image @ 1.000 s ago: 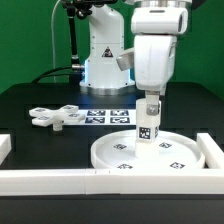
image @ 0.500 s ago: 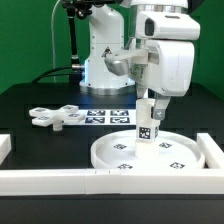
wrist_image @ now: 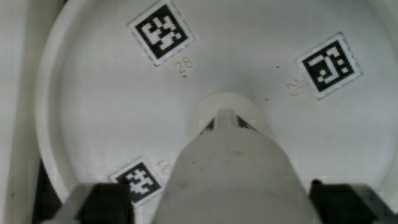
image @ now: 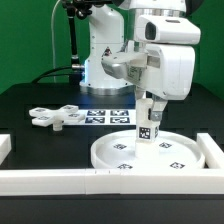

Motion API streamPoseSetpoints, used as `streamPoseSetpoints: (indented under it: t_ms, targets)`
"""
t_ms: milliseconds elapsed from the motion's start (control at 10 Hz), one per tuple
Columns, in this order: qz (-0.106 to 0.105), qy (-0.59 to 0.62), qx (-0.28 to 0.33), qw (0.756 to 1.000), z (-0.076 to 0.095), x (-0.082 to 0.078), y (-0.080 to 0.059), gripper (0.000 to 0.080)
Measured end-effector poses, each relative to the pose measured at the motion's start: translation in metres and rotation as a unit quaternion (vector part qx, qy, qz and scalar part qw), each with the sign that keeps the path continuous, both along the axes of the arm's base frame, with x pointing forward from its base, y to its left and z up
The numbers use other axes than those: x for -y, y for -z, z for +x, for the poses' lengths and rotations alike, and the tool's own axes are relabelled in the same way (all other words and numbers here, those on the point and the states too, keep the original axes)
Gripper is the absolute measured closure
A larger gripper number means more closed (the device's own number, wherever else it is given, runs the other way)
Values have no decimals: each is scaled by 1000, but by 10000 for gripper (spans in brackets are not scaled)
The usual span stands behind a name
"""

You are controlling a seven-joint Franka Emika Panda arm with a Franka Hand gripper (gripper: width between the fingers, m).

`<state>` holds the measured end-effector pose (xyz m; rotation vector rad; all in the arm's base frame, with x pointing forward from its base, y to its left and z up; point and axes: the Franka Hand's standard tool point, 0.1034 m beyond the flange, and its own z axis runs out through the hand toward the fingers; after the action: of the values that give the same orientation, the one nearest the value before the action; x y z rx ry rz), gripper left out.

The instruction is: Assemble round table

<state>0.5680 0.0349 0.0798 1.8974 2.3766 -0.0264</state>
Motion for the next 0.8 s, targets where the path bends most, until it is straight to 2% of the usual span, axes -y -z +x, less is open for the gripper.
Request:
streamPoseSetpoints:
  t_ms: [300,500,700,800]
  targets:
    - [0,15,-3,1000,-2,1,1,386]
    - [5,112,-5,994,-4,1,2,388]
    - [3,225,-13,974,-9,1,2,388]
    - [2,299,-23,954,-12,0,3,388]
